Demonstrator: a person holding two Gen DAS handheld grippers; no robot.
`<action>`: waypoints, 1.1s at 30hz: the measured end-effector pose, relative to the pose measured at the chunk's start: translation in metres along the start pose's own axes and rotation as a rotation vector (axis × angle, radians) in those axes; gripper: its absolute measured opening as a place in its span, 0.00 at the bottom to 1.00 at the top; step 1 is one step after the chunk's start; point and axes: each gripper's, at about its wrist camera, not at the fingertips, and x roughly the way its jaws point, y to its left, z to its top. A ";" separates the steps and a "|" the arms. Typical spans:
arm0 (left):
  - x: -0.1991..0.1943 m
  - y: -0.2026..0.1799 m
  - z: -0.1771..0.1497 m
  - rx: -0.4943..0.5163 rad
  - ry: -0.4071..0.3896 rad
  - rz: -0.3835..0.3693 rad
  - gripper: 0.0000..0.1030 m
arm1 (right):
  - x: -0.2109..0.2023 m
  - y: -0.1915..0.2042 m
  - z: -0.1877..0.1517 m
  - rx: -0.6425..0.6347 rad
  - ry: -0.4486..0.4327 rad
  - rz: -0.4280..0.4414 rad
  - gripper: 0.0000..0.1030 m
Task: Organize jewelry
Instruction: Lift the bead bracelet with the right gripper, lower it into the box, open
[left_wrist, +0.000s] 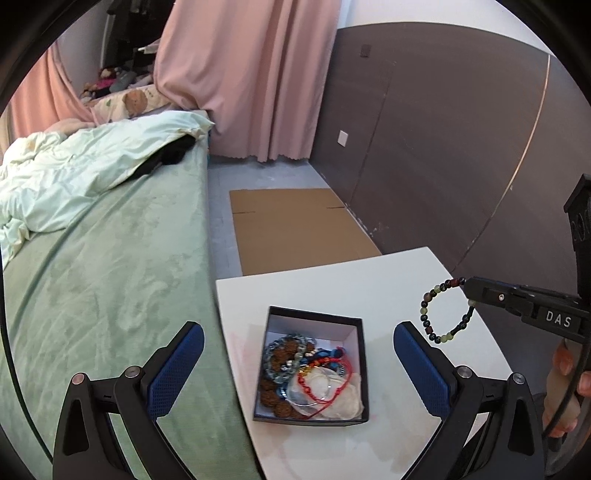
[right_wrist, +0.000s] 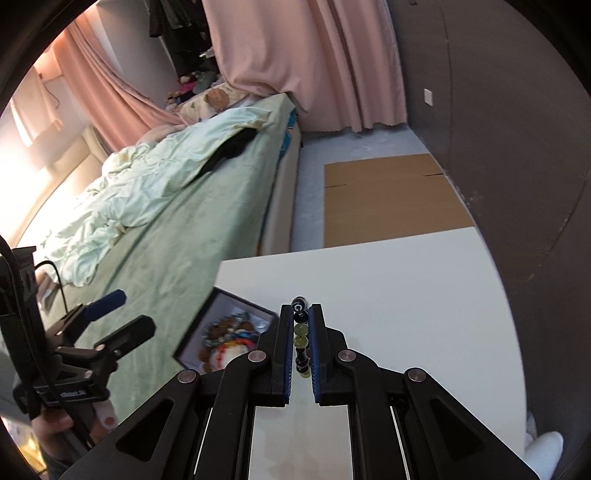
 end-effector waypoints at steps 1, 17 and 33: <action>-0.001 0.002 0.000 -0.002 -0.005 0.003 0.99 | 0.001 0.004 0.001 -0.004 -0.002 0.007 0.09; -0.007 0.039 -0.001 -0.080 -0.025 0.001 0.99 | 0.051 0.063 0.012 -0.122 0.088 0.071 0.09; -0.011 0.062 -0.002 -0.133 -0.025 0.033 0.99 | 0.090 0.075 0.019 -0.279 0.200 0.004 0.35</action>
